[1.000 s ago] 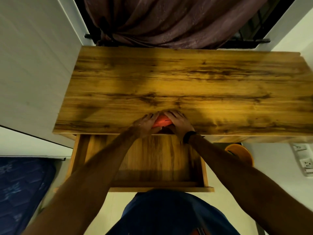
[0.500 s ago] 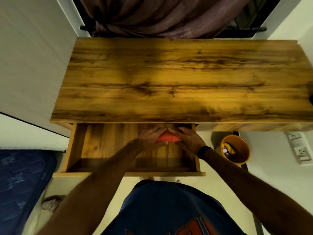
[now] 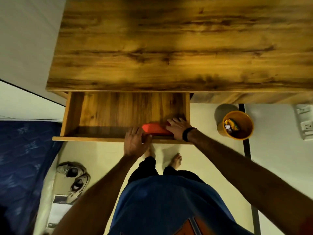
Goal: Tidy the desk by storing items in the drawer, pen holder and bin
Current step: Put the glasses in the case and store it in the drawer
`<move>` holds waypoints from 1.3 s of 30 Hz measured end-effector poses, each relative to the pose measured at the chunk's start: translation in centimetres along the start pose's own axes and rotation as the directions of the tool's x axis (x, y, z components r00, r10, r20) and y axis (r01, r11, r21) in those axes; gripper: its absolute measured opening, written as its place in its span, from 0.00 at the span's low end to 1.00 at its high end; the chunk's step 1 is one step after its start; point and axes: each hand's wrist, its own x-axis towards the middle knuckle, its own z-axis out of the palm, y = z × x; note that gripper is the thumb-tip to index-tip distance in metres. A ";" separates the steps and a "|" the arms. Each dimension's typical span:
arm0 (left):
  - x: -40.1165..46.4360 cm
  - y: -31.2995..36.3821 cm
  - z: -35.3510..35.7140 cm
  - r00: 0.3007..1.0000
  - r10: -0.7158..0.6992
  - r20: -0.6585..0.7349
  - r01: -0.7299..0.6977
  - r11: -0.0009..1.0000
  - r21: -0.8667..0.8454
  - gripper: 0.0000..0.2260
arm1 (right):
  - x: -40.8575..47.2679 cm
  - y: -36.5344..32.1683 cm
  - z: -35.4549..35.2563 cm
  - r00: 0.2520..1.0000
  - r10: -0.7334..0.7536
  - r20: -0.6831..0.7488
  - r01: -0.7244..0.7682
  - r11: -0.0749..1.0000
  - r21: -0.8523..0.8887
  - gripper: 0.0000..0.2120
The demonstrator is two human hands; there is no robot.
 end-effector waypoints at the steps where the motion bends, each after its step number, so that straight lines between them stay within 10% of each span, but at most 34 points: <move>1: -1.1 -0.1 -0.1 0.999 -0.003 -0.045 0.004 1.000 0.009 0.12 | -0.4 -0.1 0.2 0.999 0.009 -0.032 -0.007 0.998 0.055 0.31; 8: -3.7 -0.3 -1.3 0.975 -0.220 0.013 0.220 0.975 0.015 0.24 | -2.3 -1.8 2.1 0.926 0.217 -0.308 -0.082 0.914 0.398 0.21; 12: -3.9 0.0 -1.0 0.886 -0.454 0.098 0.462 0.882 -0.090 0.33 | -3.9 -4.7 3.5 0.689 0.448 -0.570 -0.092 0.834 0.544 0.12; 15: -4.6 1.3 -1.2 0.794 -0.590 0.149 0.602 0.725 -0.335 0.29 | -5.6 -7.6 4.6 0.580 0.567 -0.585 -0.131 0.773 0.620 0.25; 19: -5.0 1.7 -0.9 0.662 -0.641 0.388 0.701 0.348 -0.622 0.31 | -6.9 -10.9 5.9 0.673 0.713 -0.198 -0.269 0.485 0.832 0.34; 22: -4.6 1.1 -0.8 0.576 -0.595 0.561 0.729 0.062 -0.682 0.33 | -6.6 -12.7 4.6 0.779 0.582 0.234 -0.134 -0.210 0.968 0.33; 25: -3.9 0.5 -1.3 0.616 -0.504 0.606 0.683 -0.042 -0.729 0.32 | -5.3 -13.0 2.6 0.849 0.455 0.268 0.039 -0.560 0.827 0.40; 39: 7.1 2.8 -5.2 0.700 -0.360 0.617 0.611 -0.145 -0.778 0.37 | 1.0 -5.9 -4.5 0.876 0.446 0.183 0.237 -0.729 0.642 0.40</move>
